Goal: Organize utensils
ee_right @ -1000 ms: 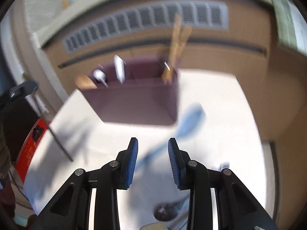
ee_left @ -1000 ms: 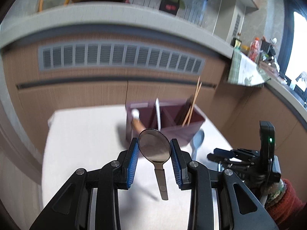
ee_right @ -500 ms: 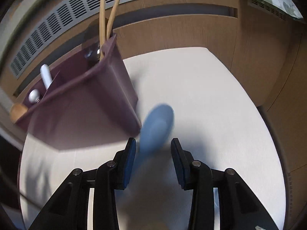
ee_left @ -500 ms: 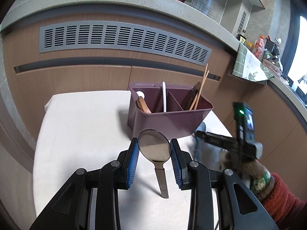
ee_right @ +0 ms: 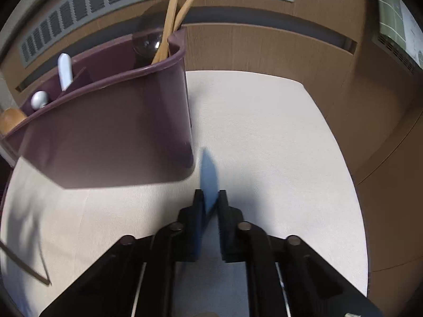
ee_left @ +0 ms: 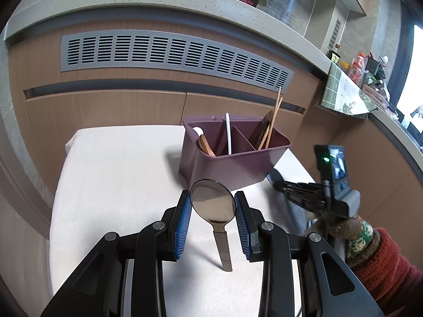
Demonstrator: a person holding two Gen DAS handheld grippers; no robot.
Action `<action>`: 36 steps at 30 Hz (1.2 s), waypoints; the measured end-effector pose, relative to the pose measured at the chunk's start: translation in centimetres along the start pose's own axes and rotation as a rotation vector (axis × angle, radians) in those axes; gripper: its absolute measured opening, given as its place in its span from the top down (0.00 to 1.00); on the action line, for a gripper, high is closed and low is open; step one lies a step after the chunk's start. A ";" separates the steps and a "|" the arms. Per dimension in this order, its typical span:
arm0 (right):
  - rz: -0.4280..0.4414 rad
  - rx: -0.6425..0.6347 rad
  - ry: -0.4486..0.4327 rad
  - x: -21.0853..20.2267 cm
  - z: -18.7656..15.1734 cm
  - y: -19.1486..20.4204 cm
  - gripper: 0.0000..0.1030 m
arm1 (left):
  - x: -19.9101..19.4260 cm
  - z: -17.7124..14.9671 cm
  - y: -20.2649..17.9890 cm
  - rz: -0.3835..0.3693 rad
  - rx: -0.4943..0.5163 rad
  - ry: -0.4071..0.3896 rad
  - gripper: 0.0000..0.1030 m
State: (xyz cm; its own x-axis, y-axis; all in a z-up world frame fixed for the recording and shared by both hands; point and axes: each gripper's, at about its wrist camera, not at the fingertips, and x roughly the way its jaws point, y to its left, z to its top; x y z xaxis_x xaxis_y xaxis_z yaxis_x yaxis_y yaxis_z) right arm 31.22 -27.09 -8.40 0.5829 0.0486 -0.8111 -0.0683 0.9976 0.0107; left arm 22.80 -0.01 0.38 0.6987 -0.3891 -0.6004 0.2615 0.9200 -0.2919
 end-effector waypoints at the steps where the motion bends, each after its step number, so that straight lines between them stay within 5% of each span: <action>1: 0.003 -0.007 -0.011 -0.5 -0.5 -0.2 0.94 | 0.0 0.0 0.0 0.002 -0.001 0.001 0.67; 7: 0.101 0.026 -0.058 -4.6 -3.4 -1.9 0.94 | 0.2 0.2 -0.9 0.002 0.002 0.009 0.67; 12: 0.150 0.046 -0.199 -9.5 -2.6 -2.1 0.94 | -1.2 1.8 -2.7 -0.007 0.019 -0.045 0.67; 17: 0.187 0.042 -0.580 -18.1 2.3 -1.4 0.94 | -4.7 7.8 -5.6 -0.028 0.080 -0.181 0.67; 21: 0.239 0.034 -0.785 -21.2 7.1 -0.2 0.94 | -5.4 12.1 -6.5 -0.002 0.113 -0.265 0.67; 26: 0.247 0.017 -0.808 -18.7 10.5 2.2 0.94 | -3.3 14.9 -5.6 0.021 0.112 -0.294 0.67; 36: 0.231 0.000 -0.722 -9.3 13.4 4.5 0.94 | 5.0 14.8 -1.6 0.012 0.035 -0.142 0.67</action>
State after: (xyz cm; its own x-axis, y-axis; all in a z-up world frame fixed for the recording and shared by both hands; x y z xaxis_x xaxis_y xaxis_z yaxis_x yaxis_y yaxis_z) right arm 36.35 -22.38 7.04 0.9394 0.2760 -0.2035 -0.2526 0.9583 0.1340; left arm 35.77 -2.75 8.87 0.7885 -0.3700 -0.4912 0.2739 0.9265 -0.2581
